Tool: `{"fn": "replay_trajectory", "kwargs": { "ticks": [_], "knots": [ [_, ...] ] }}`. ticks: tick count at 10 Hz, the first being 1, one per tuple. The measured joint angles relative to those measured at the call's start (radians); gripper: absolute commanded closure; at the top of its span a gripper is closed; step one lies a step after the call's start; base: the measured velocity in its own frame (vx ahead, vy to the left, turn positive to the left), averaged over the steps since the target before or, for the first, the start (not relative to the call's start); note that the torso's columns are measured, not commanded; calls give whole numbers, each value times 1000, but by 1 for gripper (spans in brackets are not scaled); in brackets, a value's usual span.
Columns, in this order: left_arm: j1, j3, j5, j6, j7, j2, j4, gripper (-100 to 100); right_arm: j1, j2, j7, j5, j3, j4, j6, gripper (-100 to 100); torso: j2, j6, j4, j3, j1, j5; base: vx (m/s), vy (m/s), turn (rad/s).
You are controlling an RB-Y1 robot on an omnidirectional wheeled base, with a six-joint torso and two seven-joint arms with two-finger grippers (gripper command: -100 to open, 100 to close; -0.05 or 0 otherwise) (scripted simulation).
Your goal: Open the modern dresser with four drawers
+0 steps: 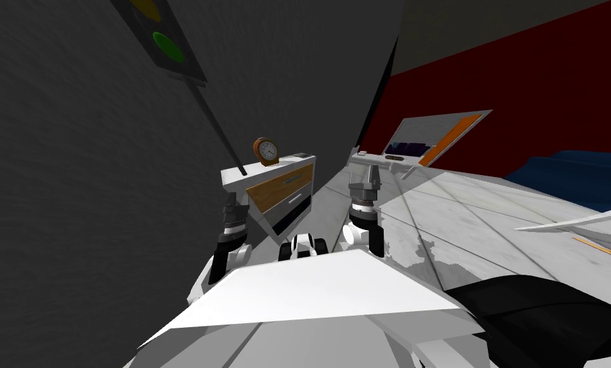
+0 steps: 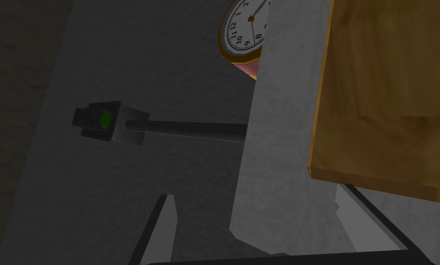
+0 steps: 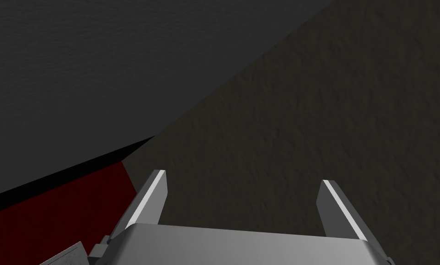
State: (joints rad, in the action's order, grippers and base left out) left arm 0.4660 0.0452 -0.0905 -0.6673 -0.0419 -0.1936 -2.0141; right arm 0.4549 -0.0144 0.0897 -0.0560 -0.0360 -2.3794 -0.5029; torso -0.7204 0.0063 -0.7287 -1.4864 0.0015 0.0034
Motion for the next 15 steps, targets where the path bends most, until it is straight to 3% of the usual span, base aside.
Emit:
{"fn": "replay_trajectory", "kwargs": {
  "ticks": [8, 15],
  "knots": [
    [-12, 12, 2, -59, 2, -9, 173, -100, 0, 0, 0, 0, 0, 0, 0, 0, 9, 7, 3, -5, -5, 0, 44, -50, 19],
    [-28, 16, 5, -109, 9, -14, 323, -100, 0, 0, 0, 0, 0, 0, 0, 0, 8, 4, 2, -4, 6, 3, 44, -59, 10]
  ]
}}
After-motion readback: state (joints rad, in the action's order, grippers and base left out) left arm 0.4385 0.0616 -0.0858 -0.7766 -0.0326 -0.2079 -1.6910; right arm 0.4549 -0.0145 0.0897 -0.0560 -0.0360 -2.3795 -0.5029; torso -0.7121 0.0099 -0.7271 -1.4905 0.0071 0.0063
